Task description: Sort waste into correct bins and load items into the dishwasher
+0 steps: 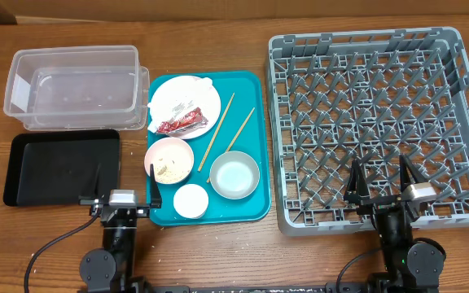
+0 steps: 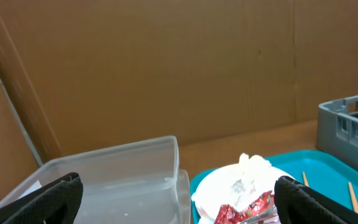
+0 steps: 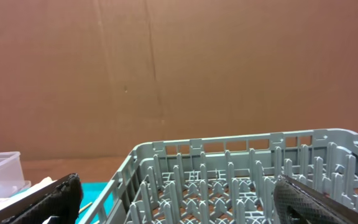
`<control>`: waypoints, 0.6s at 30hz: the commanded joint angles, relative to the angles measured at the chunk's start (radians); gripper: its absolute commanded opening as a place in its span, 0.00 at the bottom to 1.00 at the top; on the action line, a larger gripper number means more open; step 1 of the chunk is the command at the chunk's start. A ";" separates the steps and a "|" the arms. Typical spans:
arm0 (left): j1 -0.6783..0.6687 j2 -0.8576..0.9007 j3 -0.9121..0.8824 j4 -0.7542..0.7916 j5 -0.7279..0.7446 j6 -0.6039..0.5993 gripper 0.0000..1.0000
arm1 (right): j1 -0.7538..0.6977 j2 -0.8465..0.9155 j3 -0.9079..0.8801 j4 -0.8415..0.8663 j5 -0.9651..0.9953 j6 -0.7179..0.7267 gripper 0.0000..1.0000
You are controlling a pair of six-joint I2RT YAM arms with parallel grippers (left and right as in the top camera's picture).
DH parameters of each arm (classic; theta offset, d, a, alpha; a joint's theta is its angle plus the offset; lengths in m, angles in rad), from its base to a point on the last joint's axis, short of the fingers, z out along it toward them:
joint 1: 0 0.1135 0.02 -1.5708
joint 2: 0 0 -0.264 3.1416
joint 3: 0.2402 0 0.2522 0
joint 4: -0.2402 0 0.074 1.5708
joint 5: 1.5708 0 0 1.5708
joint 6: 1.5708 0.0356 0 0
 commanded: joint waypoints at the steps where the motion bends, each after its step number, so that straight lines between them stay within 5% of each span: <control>1: 0.003 -0.009 0.016 0.021 -0.006 -0.018 1.00 | 0.003 -0.009 0.070 0.000 0.042 -0.022 1.00; 18: 0.003 0.088 0.191 -0.011 -0.053 -0.017 1.00 | 0.003 0.353 0.422 -0.032 0.057 -0.113 1.00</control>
